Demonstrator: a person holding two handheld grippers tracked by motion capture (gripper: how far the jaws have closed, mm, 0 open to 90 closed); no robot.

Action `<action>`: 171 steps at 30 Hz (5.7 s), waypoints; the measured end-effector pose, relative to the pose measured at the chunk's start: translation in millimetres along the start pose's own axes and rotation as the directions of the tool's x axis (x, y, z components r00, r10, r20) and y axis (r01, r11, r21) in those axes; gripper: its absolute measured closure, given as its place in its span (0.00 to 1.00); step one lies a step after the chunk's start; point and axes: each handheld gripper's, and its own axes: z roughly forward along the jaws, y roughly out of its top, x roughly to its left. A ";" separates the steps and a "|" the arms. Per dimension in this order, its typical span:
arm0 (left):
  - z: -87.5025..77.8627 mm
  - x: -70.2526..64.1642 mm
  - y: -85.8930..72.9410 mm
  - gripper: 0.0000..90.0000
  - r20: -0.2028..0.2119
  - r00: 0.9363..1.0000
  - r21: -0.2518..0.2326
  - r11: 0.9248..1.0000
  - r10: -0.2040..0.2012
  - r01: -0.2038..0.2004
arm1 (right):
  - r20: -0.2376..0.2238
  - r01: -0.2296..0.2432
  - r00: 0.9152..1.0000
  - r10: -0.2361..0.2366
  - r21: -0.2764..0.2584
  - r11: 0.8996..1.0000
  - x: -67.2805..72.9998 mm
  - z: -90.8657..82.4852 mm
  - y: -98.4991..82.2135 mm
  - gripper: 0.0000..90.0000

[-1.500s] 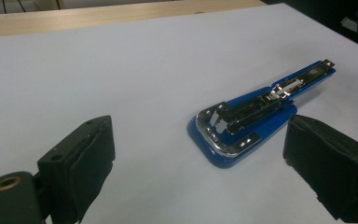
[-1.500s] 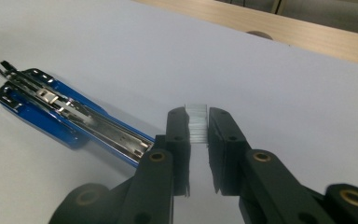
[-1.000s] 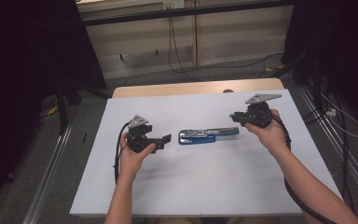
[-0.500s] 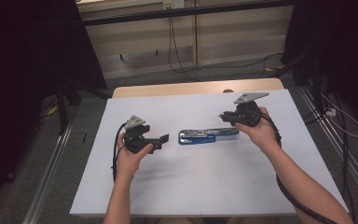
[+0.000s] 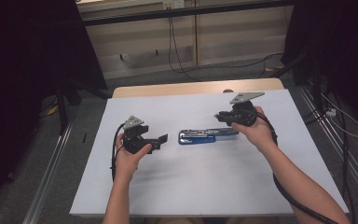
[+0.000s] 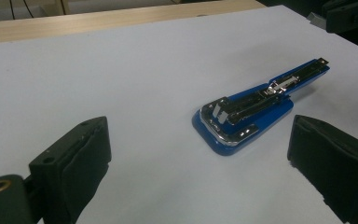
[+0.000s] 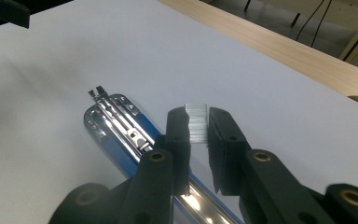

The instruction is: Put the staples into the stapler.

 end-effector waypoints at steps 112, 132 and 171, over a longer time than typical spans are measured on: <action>2.7 7.0 -11.8 0.07 -0.032 0.999 0.037 0.999 -0.021 0.022 | -0.384 0.285 0.888 -0.252 0.033 0.958 14.0 70.3 19.3 0.88; -0.4 8.6 -11.4 0.07 -0.025 0.999 0.032 0.999 -0.025 0.026 | -0.418 0.323 0.864 -0.282 0.032 0.946 19.9 83.5 22.3 0.88; 1.4 9.0 -12.9 0.07 -0.030 0.999 0.037 0.999 -0.031 0.033 | -0.462 0.392 0.820 -0.339 0.022 0.920 24.1 104.1 21.6 0.88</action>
